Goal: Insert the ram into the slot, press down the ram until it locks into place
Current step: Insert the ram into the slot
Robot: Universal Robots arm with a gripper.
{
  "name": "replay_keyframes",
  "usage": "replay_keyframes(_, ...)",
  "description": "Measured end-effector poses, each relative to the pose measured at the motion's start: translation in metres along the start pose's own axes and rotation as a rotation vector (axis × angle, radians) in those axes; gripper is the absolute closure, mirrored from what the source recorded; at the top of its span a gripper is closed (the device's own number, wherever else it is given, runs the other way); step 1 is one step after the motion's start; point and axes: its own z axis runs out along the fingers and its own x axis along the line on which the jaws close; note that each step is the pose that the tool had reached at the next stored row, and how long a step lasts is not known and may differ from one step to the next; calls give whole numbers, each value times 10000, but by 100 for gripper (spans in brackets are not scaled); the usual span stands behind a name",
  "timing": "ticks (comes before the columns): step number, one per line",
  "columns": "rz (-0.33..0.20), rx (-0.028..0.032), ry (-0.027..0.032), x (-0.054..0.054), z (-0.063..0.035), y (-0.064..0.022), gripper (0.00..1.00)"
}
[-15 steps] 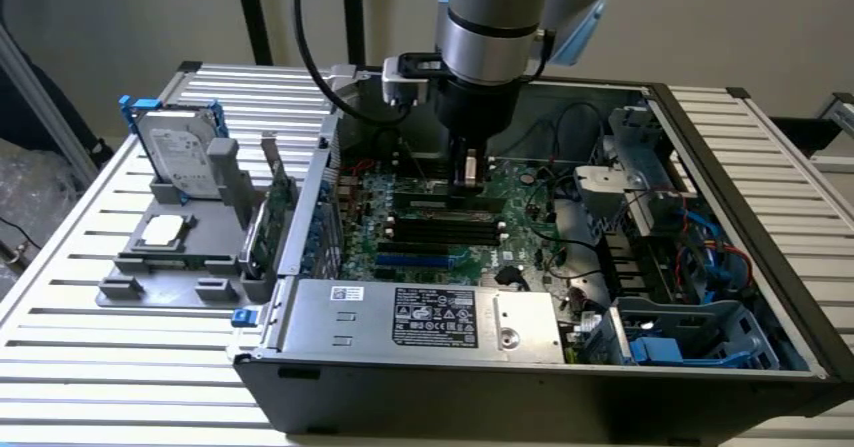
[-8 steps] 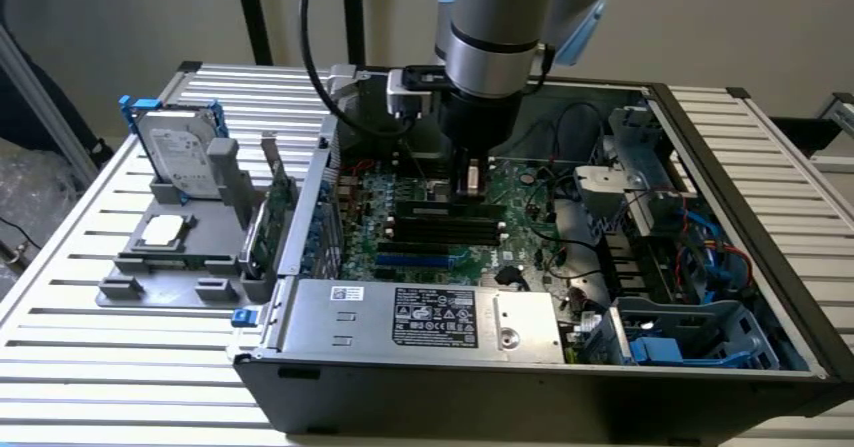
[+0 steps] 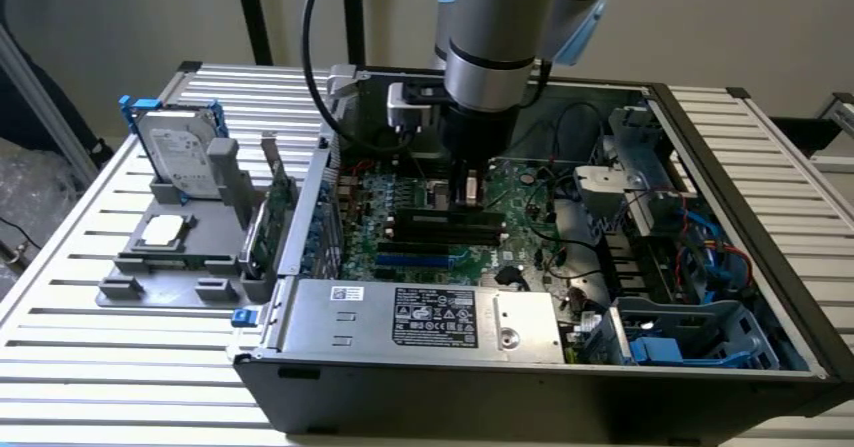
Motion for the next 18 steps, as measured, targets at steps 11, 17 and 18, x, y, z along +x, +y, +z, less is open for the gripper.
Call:
replay_keyframes(11, 2, 46, 29, -16, 133, 7, 86)
replay_keyframes(17, 3, 63, 32, -17, 141, 9, 86)
replay_keyframes(18, 4, 66, 35, -17, 142, 11, 86)
